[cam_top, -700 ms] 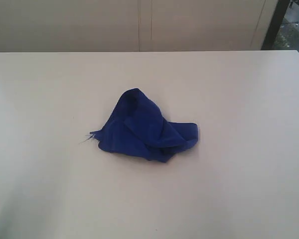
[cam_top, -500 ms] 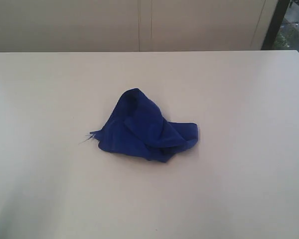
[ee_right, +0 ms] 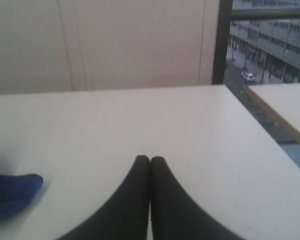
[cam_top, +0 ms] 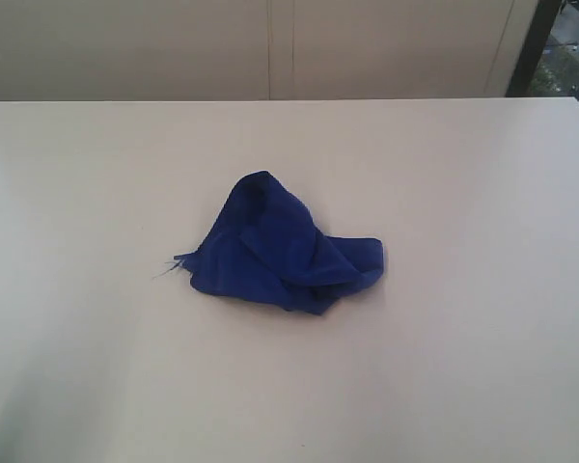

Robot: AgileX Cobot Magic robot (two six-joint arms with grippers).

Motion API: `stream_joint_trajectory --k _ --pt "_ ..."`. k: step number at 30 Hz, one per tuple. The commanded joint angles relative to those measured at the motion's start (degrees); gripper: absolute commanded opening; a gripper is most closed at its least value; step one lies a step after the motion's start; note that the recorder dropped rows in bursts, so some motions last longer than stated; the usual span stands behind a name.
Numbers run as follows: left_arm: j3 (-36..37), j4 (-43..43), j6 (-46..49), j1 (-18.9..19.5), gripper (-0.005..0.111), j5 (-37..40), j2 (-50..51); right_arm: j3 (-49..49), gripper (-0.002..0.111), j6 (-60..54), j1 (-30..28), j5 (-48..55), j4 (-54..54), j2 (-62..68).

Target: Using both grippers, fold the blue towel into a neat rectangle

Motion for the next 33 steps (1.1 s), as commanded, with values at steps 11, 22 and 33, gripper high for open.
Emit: stream_joint_trajectory --k 11,22,33 --pt "0.3 -0.6 0.0 -0.1 0.0 -0.2 -0.2 0.3 0.0 0.0 -0.3 -11.3 0.1 -0.3" --pt "0.3 -0.6 0.0 -0.1 0.0 -0.2 -0.2 0.3 0.0 0.0 -0.3 -16.0 0.1 -0.3" --pt "0.3 -0.6 0.0 -0.1 0.0 -0.2 -0.2 0.3 0.0 -0.1 -0.3 -18.3 0.1 -0.3"
